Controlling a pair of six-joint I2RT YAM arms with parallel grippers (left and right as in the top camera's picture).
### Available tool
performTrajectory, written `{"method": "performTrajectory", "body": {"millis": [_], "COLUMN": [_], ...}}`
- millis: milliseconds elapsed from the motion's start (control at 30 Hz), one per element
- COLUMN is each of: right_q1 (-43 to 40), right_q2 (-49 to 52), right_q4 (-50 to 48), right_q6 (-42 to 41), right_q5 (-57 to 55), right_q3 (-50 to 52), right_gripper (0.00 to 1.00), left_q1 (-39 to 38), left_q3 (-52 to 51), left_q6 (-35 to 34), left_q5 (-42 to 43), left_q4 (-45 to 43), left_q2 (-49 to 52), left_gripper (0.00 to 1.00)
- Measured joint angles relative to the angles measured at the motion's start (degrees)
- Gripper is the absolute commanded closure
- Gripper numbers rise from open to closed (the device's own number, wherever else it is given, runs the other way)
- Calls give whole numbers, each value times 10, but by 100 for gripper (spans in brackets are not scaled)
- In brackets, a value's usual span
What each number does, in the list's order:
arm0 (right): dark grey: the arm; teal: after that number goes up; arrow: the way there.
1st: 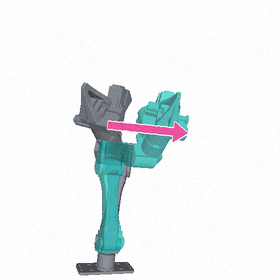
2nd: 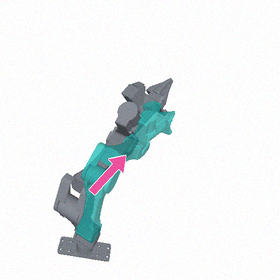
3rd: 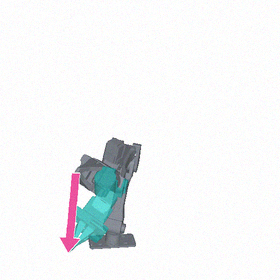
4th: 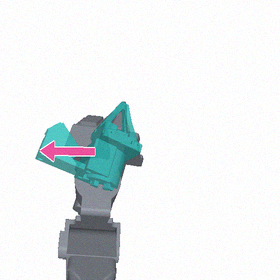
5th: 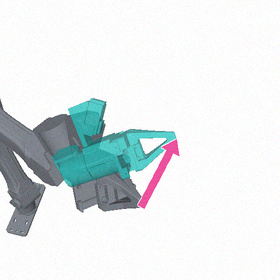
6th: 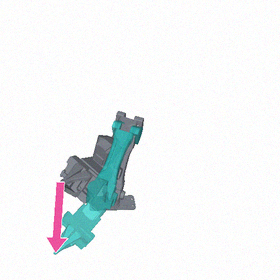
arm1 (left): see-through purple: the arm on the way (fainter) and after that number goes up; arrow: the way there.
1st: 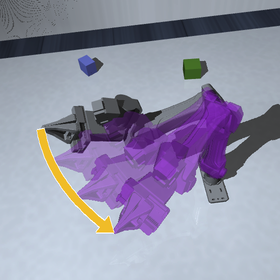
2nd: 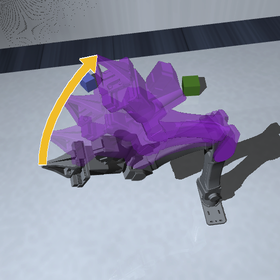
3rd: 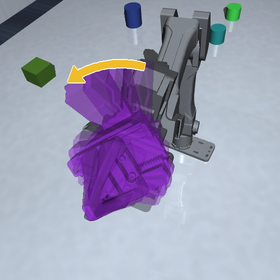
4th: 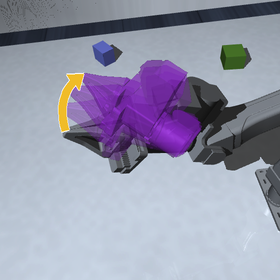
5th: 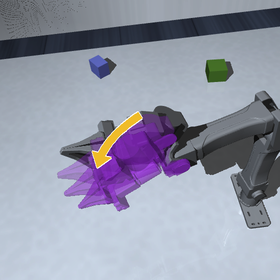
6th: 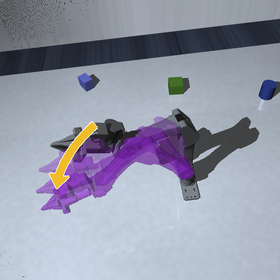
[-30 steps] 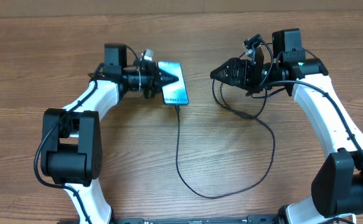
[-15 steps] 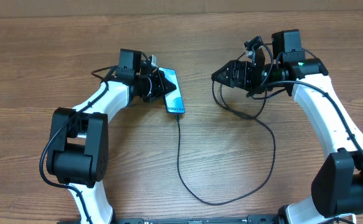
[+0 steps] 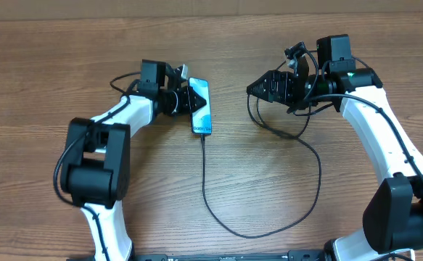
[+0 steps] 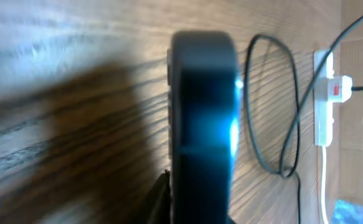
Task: Plug charger to phone and switch on socket
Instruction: 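Lower the phone flat onto the table with the left gripper, then move the right gripper over the white power strip's orange switch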
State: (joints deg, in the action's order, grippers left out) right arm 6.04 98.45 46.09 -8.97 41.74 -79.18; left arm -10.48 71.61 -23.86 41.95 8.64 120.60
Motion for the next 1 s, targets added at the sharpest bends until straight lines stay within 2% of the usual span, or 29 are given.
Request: {"method": "performTrajectory", "body": {"millis": [133,233,267,333,533,667,1000], "right_q1": [0,0,0,0,0,0,0], "right_q2": [0,0,0,0,0,0,-3], "right_q4": [3,6,7,7,11,13,43], "right_q6": [0,0,0,0,0,0,0], "right_q5": [0,-2,-2,-3,-5,-6,-59], "right_q3": [0,0,0,0,0,0,0], "right_gripper": [0,0,0,0,0,0,0], "left_q1": [0,1,1,1,2,9,44], "left_q3": [0,2,2,4,15,23,36], "left_q6": [-3,-8,-8,-12,-15,-13,-15], "left_q5": [25,42,44,59,85,103,102], "left_q4": [-7,-9,-8,-8,-1,19,127], "left_q2": [30,33,33,33,33,31,18], "left_gripper": [75,66,60,43,24,0,0]}}
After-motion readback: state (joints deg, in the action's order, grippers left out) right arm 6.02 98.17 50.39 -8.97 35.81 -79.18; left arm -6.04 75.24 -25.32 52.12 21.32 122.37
